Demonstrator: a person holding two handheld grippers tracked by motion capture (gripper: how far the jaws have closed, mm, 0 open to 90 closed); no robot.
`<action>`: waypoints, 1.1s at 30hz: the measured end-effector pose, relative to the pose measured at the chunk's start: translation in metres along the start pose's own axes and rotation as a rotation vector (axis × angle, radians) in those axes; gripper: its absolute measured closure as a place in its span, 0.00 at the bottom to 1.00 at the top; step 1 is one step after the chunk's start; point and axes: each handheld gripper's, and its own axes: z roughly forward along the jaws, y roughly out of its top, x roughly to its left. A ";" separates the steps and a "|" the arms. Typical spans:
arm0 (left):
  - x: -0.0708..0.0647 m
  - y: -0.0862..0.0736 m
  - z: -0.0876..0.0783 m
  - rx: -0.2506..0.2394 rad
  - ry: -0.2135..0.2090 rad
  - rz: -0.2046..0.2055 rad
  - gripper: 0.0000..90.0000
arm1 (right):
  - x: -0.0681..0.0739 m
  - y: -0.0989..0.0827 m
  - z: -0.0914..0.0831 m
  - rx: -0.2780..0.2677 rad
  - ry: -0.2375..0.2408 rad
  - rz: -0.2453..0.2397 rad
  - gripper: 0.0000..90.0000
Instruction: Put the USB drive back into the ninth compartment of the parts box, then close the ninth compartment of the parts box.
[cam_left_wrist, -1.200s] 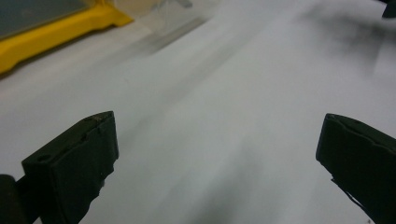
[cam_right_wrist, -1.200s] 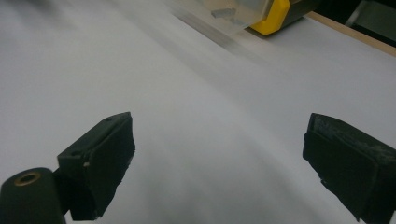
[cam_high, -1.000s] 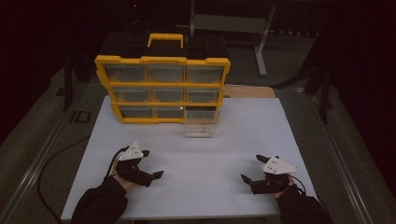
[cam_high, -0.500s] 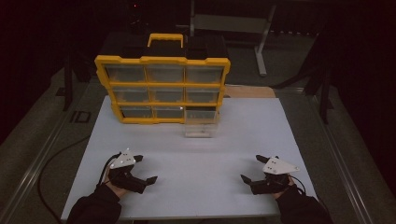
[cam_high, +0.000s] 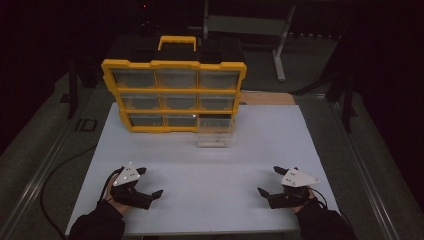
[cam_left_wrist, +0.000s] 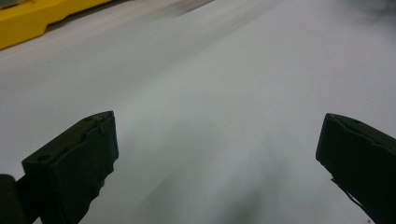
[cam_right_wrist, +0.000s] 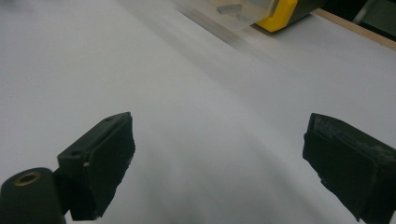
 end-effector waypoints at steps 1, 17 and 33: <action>0.000 0.000 0.000 -0.001 0.000 0.002 0.00 | 0.000 0.000 0.000 0.002 0.001 -0.001 0.10; 0.002 -0.002 -0.006 -0.052 0.010 -0.022 0.00 | -0.001 0.000 0.002 0.006 0.006 -0.004 0.10; 0.000 -0.001 -0.006 -0.051 0.004 -0.019 0.00 | 0.001 0.002 0.000 -0.002 0.018 0.002 0.10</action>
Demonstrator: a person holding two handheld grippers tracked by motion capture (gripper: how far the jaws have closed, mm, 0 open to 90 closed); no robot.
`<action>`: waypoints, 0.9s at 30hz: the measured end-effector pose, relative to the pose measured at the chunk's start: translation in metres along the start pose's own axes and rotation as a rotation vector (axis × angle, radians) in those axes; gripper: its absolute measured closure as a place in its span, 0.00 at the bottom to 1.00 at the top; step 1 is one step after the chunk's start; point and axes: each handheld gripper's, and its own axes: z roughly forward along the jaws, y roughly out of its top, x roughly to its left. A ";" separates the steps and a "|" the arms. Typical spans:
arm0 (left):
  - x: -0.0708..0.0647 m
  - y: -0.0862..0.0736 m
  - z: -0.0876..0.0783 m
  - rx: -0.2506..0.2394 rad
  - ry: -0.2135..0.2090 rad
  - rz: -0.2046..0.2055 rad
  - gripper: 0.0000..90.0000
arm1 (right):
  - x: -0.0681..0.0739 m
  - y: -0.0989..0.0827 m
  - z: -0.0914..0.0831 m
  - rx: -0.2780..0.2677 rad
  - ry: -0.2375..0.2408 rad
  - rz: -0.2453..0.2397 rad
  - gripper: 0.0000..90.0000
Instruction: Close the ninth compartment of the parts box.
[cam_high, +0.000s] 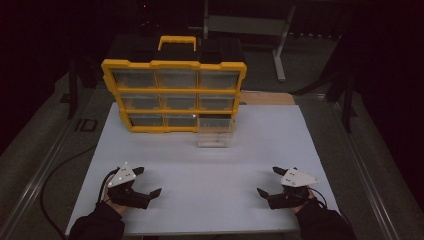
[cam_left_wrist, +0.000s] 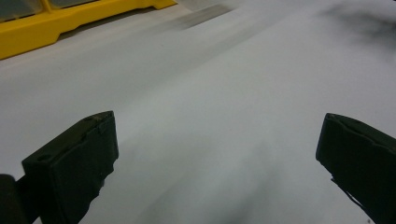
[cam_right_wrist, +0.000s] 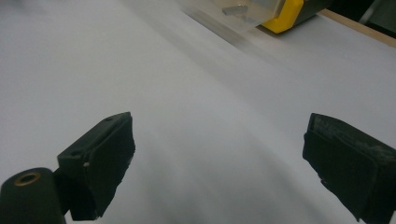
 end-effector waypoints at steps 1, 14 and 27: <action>0.000 0.000 0.000 0.002 0.002 0.000 0.00 | 0.000 0.000 0.000 0.001 0.002 0.001 0.10; 0.002 -0.001 -0.002 -0.015 -0.014 -0.013 0.00 | -0.006 0.019 -0.017 -0.058 -0.033 0.031 0.10; 0.003 -0.001 -0.004 -0.023 -0.008 -0.013 0.00 | -0.017 0.051 -0.033 -0.075 -0.106 0.056 0.10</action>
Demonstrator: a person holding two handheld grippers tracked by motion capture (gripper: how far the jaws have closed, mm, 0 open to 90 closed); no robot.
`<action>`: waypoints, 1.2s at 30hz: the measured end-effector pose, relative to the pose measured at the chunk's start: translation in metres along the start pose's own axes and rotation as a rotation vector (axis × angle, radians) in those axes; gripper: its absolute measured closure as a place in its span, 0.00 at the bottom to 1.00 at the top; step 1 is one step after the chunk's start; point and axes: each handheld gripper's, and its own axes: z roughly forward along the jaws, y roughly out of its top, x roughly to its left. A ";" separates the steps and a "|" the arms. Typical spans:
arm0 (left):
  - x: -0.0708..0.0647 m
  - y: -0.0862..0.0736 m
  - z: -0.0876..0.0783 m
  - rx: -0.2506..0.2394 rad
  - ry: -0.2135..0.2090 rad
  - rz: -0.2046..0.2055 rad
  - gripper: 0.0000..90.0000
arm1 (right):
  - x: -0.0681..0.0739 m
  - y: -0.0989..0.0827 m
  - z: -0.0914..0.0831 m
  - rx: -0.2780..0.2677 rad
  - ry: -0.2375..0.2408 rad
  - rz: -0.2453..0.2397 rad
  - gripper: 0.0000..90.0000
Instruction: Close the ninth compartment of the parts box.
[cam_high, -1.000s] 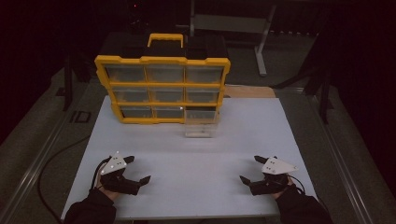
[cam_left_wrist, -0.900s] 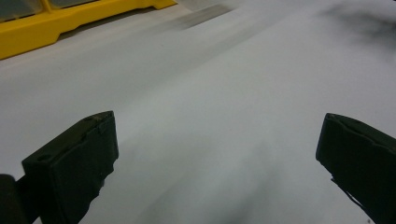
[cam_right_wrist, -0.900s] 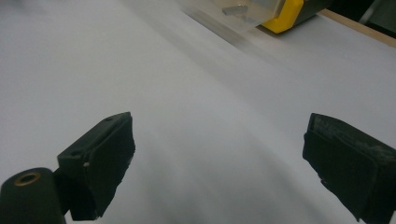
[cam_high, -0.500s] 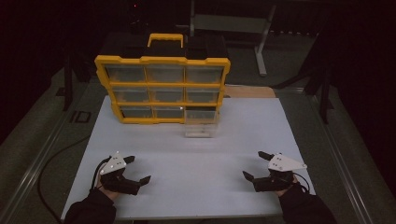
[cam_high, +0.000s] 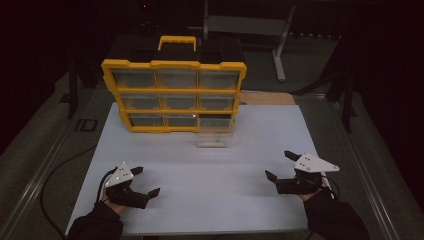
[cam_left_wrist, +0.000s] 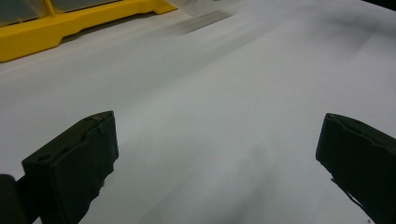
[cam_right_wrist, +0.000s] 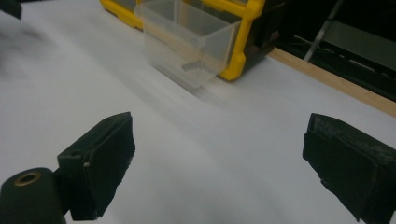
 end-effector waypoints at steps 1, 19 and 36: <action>0.000 0.000 0.000 0.002 -0.001 0.001 0.00 | 0.000 0.002 0.000 0.001 -0.001 -0.003 0.10; -0.002 -0.001 0.001 0.000 -0.012 0.011 0.00 | 0.021 0.045 0.019 -0.061 -0.007 -0.007 0.12; -0.002 -0.001 0.000 -0.006 -0.006 0.014 0.00 | 0.040 0.052 0.061 -0.067 -0.059 0.033 0.12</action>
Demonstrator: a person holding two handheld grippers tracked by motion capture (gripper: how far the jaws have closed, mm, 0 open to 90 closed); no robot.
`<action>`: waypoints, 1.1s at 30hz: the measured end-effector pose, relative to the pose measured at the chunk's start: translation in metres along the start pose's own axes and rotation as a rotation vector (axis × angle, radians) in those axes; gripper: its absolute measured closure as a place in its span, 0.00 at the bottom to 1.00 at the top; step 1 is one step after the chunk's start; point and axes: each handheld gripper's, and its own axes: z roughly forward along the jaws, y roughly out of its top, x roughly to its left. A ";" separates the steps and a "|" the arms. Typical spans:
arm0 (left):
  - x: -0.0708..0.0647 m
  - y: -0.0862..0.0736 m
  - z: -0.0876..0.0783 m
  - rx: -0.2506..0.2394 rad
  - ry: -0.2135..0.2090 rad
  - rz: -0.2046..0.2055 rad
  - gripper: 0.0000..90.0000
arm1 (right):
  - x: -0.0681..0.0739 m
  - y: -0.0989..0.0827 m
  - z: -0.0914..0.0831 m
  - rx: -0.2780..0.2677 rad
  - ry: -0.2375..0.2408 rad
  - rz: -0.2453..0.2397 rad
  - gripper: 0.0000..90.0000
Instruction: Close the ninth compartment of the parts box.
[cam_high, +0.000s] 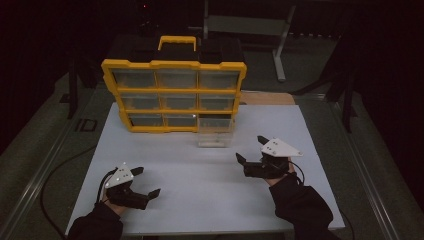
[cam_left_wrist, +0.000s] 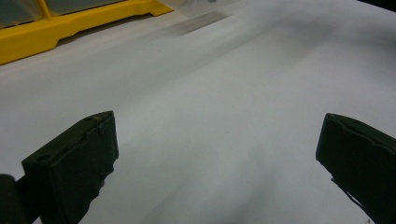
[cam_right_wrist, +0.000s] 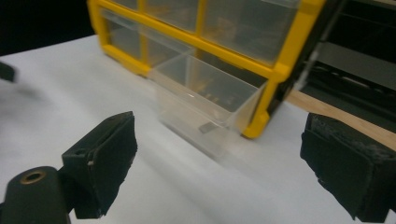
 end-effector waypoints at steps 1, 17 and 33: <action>0.000 0.000 0.000 0.001 0.002 0.004 0.00 | 0.003 -0.004 0.007 0.006 -0.011 0.010 0.11; 0.000 0.000 0.000 0.000 0.001 0.007 0.00 | 0.020 -0.045 0.051 0.129 0.022 0.052 0.12; 0.000 0.000 0.000 -0.001 -0.001 0.007 0.00 | 0.028 -0.054 0.077 0.207 0.047 0.103 0.14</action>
